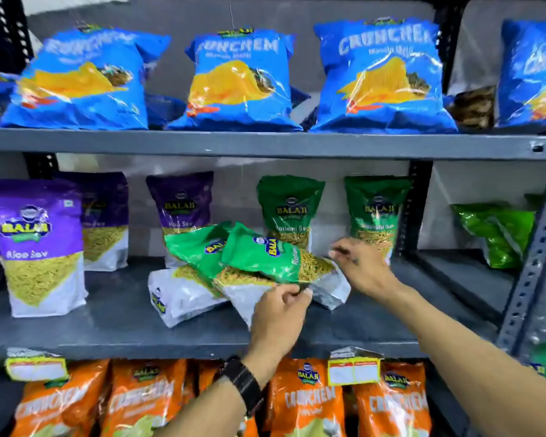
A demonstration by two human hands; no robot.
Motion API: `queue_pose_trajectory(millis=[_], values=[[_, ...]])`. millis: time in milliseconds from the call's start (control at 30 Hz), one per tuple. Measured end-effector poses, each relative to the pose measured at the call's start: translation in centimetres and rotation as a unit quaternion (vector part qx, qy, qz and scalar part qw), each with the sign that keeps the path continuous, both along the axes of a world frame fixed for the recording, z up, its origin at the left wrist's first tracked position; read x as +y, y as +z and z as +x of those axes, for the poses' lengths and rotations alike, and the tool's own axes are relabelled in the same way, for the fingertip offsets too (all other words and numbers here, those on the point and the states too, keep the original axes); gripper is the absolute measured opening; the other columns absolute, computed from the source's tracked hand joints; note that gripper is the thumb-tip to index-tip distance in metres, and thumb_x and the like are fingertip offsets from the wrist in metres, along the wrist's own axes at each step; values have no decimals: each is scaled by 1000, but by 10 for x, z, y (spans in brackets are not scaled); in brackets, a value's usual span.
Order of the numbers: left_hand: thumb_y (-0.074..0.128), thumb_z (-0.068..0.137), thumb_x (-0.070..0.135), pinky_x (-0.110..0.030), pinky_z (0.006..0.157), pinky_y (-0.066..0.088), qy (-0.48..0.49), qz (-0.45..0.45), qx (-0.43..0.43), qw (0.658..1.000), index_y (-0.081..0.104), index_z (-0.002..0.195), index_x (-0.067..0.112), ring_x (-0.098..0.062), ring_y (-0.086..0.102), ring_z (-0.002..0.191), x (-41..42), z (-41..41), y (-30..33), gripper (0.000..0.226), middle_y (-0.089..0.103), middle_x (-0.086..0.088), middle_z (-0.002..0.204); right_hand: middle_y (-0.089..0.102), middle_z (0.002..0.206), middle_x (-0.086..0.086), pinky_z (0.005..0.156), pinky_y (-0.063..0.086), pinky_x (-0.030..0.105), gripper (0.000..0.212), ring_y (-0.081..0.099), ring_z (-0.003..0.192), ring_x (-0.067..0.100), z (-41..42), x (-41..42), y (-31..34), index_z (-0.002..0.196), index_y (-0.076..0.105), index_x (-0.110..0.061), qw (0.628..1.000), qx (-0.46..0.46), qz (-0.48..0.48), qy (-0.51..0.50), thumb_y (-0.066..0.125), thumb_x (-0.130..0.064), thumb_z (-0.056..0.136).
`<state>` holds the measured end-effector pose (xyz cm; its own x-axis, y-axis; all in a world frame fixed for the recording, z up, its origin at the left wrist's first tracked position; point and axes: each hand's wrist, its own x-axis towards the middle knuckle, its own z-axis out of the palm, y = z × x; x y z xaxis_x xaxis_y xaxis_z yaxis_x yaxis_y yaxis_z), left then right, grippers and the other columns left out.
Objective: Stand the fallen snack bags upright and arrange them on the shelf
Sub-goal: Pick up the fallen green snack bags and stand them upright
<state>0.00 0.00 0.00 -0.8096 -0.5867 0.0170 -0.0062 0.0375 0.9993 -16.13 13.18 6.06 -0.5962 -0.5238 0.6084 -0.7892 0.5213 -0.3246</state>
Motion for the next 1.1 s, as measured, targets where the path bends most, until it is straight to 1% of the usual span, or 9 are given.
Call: queue_pose_trajectory(millis=[133,267,333,400,567,733,800,933,1100], values=[[74,94,34,-32,63,55,-49,205,-45,977,67,89,18,-22,63,69,11,-19,-7,18,66,-7,88,71,87,-8,90,49,39,26,64,91,21,-24,-25,-5,84,76,-34,973,-227,0,29,58,-46,98],[77,92,38,-26,57,44,1,258,-17,966,66,96,18,-16,53,62,18,-40,-5,23,62,-1,79,68,106,10,100,49,39,36,64,102,28,-49,-50,-10,97,74,-23,924,-382,25,8,61,-57,94],[77,91,42,-24,52,39,20,282,9,959,62,87,18,-15,47,58,22,-49,1,29,58,1,74,64,130,11,114,43,42,67,59,121,28,-65,-55,-21,116,73,-17,906,-422,29,24,65,-72,78],[76,92,43,-27,54,38,41,284,24,958,59,81,18,-17,48,58,24,-53,1,33,56,0,73,62,141,6,119,39,44,91,57,129,28,-67,-56,-27,132,69,-11,901,-431,-8,45,69,-77,70],[75,92,47,-32,71,48,23,264,66,962,67,89,18,-21,62,80,24,-35,-3,30,69,0,86,73,113,-2,97,48,35,26,66,98,15,-6,-33,-10,106,79,-16,908,-398,-111,72,62,-35,100],[75,86,56,-53,111,53,9,176,130,976,79,100,26,-20,74,115,2,25,10,33,85,8,108,85,98,-1,94,61,31,28,79,102,20,77,-5,-10,103,82,-9,857,-407,-304,89,72,-34,94],[72,93,50,-43,110,53,-11,163,140,977,78,100,24,-15,73,118,-10,51,18,28,84,7,111,85,98,-2,93,61,30,27,78,107,20,120,-2,-18,104,81,-9,836,-412,-348,101,71,-32,95],[69,96,34,-25,86,50,-54,150,139,977,77,94,21,12,73,80,-29,98,20,15,83,22,85,83,111,8,107,54,52,25,75,115,31,191,-6,-42,111,80,-10,804,-405,-423,101,70,-28,96],[81,77,47,-44,121,45,-67,161,140,975,82,110,19,-16,69,127,-45,123,-6,44,82,5,122,83,110,3,101,58,46,21,77,110,24,243,-12,-65,114,78,-14,792,-377,-474,80,70,-22,96]])
